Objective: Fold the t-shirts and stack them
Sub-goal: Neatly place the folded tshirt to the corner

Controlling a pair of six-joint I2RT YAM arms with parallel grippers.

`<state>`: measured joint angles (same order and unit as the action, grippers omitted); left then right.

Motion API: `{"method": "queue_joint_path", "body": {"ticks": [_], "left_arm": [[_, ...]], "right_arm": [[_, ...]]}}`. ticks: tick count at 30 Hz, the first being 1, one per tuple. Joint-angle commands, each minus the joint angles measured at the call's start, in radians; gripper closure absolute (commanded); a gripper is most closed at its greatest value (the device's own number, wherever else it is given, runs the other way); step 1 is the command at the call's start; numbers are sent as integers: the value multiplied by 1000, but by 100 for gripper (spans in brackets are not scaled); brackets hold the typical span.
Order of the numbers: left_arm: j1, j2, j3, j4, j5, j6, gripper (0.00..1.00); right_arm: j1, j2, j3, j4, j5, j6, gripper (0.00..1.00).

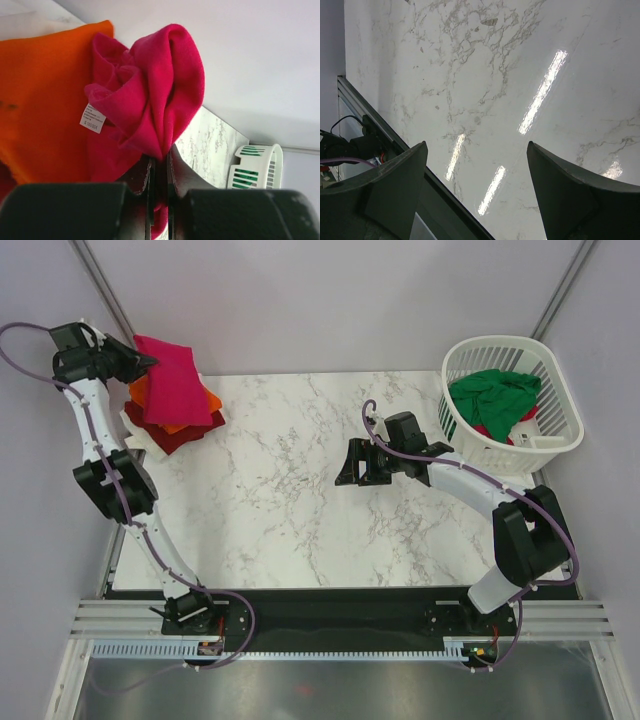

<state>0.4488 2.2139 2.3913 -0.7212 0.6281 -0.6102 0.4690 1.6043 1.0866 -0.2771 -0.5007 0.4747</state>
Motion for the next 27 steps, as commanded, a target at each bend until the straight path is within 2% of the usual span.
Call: {"method": "queue_joint_path", "body": {"ticks": [1, 3, 7, 16, 22, 25, 27], "left_arm": [[57, 44, -47, 23, -10, 20, 98], [90, 37, -107, 23, -53, 36, 98], [117, 9, -182, 23, -224, 101, 96], [140, 128, -195, -26, -502, 142, 92], [166, 296, -112, -89, -492, 155, 66], [182, 322, -101, -100, -464, 144, 61], [191, 317, -96, -98, -427, 130, 48]], "right_arm": [[5, 8, -4, 35, -25, -2, 11], [5, 8, -4, 36, -25, -2, 11], [3, 14, -4, 35, -27, -2, 11], [7, 19, -5, 32, -33, -4, 11], [7, 29, -1, 26, -35, -5, 11], [7, 32, 1, 21, -32, -8, 11], [7, 37, 2, 16, -30, -11, 11]]}}
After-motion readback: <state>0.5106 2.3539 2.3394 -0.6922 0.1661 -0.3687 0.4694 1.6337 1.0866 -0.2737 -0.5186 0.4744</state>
